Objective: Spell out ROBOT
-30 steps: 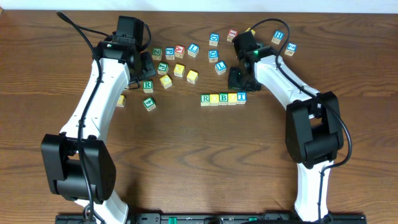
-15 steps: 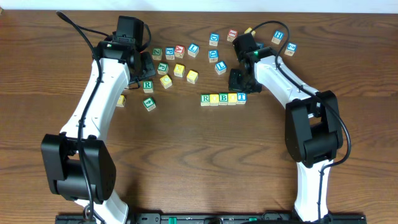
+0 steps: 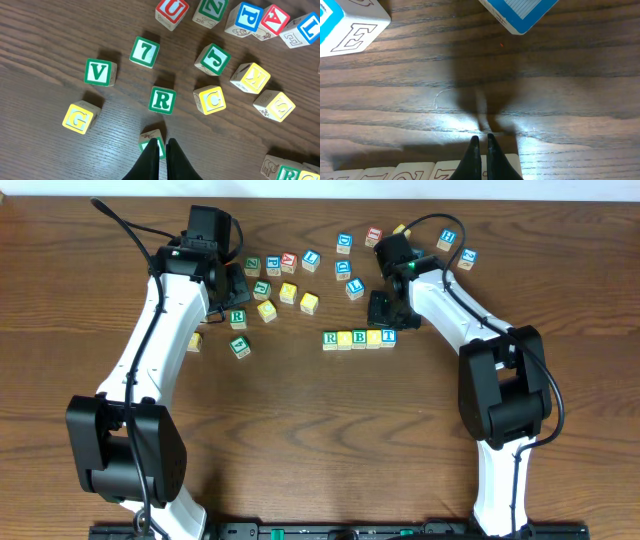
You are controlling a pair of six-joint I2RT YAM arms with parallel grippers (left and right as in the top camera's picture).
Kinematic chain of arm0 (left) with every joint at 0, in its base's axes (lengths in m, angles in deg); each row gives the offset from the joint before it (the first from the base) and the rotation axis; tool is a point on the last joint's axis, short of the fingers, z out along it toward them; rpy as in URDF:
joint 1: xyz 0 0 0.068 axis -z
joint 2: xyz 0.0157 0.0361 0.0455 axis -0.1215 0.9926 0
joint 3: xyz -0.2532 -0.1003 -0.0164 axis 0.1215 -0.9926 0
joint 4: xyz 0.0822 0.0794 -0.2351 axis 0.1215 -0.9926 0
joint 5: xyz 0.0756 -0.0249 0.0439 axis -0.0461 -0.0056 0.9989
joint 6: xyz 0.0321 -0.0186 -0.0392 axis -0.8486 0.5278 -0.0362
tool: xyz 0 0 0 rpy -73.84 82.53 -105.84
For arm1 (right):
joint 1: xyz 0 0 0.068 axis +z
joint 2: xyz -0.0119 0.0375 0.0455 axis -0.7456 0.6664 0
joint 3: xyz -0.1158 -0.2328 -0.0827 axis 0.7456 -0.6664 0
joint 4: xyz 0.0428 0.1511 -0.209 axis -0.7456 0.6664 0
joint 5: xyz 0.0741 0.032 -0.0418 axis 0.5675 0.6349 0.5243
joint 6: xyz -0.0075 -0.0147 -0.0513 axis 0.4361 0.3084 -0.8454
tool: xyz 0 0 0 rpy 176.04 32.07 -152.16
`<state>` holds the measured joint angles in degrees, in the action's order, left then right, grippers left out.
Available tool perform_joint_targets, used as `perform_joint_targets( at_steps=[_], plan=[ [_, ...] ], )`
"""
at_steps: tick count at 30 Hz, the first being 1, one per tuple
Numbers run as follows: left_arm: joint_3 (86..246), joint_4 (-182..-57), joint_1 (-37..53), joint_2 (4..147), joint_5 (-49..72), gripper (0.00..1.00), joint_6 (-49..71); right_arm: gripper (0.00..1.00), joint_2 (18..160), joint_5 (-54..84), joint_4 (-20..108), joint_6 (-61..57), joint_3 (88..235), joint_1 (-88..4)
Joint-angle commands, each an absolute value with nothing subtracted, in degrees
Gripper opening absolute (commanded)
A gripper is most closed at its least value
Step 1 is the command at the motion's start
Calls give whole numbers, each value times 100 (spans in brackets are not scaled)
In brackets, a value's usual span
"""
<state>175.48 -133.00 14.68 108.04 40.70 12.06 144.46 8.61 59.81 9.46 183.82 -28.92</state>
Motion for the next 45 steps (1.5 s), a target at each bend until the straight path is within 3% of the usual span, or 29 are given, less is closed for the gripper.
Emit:
perform_joint_targets(
  at_steps=[1, 16, 29, 45],
  plan=[
    [17631, -13313, 1455, 10806, 4146, 8, 1131, 1, 14494, 898, 5994, 918, 18349, -2861],
    [17631, -13313, 1455, 10806, 4146, 8, 1129, 1, 14489, 1027, 5787, 645, 18406, -2993],
    [17631, -13309, 1455, 10806, 4148, 8, 1131, 2, 13932, 1027, 6121, 645, 18474, -3421],
    [17631, -13313, 1455, 10806, 4146, 8, 1131, 3, 13952, 1027, 6600, 577, 18078, -3272]
  ],
)
